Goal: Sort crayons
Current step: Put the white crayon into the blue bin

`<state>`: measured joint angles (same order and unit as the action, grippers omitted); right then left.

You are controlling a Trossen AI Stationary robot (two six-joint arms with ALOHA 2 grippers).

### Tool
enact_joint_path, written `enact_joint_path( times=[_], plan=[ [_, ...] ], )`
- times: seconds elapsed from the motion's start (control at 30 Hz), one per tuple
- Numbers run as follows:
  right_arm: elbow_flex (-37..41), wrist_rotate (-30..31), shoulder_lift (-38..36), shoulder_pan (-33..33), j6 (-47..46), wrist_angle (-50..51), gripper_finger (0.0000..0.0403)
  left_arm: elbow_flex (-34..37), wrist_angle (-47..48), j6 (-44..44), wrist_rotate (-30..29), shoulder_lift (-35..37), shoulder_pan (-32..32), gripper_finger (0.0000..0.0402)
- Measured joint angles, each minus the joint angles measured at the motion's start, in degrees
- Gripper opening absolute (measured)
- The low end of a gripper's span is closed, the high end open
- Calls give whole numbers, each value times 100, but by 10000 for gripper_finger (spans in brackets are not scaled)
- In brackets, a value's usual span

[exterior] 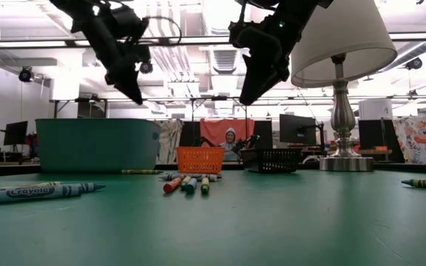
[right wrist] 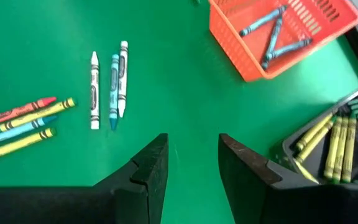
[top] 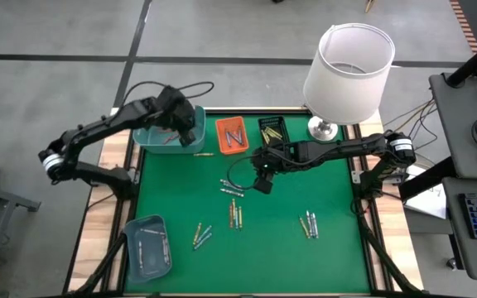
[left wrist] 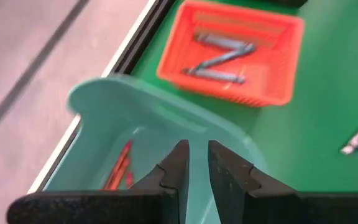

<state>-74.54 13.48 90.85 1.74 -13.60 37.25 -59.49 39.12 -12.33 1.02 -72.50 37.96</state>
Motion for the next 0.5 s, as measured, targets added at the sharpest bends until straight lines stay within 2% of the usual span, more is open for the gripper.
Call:
enact_joint_path(
  times=[0.2,0.5],
  plan=[
    [0,-65,0,0,-308,575,128,509,-741,44,6,422,-718,43],
    [0,-926,0,-64,-1360,1807,128,860,-1668,90,12,566,-1382,43]
  ],
)
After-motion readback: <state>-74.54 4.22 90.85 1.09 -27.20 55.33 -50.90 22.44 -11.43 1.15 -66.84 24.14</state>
